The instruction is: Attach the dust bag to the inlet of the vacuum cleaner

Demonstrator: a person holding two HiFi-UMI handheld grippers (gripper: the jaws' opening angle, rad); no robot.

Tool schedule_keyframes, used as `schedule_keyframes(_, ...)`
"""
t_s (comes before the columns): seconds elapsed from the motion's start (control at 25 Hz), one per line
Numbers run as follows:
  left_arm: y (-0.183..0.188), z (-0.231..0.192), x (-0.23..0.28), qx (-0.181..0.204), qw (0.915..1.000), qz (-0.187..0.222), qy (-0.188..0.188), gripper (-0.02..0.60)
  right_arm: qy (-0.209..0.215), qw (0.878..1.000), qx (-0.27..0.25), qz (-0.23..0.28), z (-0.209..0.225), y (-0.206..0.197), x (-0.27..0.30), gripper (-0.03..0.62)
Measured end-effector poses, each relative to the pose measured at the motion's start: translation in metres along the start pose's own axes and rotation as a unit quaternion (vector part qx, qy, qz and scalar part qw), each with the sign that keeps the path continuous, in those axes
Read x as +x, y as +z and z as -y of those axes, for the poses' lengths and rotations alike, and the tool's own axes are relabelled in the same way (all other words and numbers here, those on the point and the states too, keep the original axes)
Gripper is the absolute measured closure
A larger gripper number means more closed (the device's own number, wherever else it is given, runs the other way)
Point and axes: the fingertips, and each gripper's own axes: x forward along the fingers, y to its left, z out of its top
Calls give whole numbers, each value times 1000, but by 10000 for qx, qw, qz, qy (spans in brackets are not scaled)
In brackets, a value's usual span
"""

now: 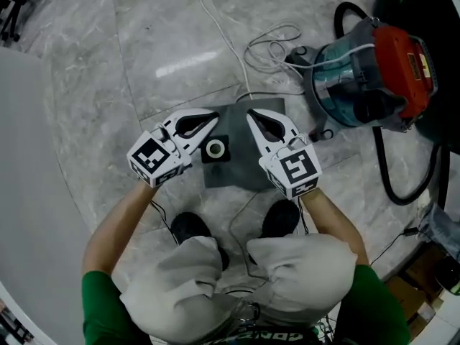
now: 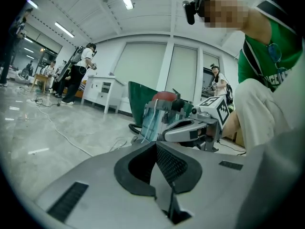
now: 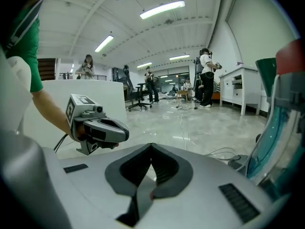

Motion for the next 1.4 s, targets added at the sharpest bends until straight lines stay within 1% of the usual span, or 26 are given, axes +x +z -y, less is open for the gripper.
schedule_keyframes(0.12,-20,5,3,117,9998,-56,-141,578,73,10000,2,-37,-11,-21,5,588)
schedule_keyframes(0.28,-43,6,2,204,9994,-189,-223,578,153,9998,-99,-124,-26,-42,9,588)
schedule_keyframes(0.56,-77,8,-10,357,9975,-410,-459,578,166,9992,12,-357,-53,-78,16,588)
schedule_keyframes(0.72,-106,5,-19,631,9930,-733,-679,577,325,9983,21,-492,-74,-96,27,588)
schedule_keyframes(0.88,-139,3,-30,864,9865,-1065,-897,577,437,9970,-21,-638,-95,-114,38,588)
schedule_keyframes(1.0,-165,2,-36,844,9828,-1286,-1020,577,448,9961,-69,-755,-109,-128,48,588)
schedule_keyframes(1.12,-187,3,-41,807,9794,-1491,-1101,575,549,9942,-235,-898,-128,-147,57,588)
schedule_keyframes(1.28,-197,3,-44,744,9790,-1537,-1116,576,642,9898,-408,-1203,-148,-174,66,586)
schedule_keyframes(1.32,-198,3,-44,736,9793,-1521,-1112,575,657,9882,-440,-1310,-152,-181,68,583)
schedule_keyframes(1.36,-198,2,-45,731,9797,-1500,-1109,576,683,9864,-481,-1414,-157,-188,70,561)
schedule_keyframes(1.4,-197,2,-45,728,9801,-1479,-1107,577,713,9845,-537,-1513,-161,-195,72,505)
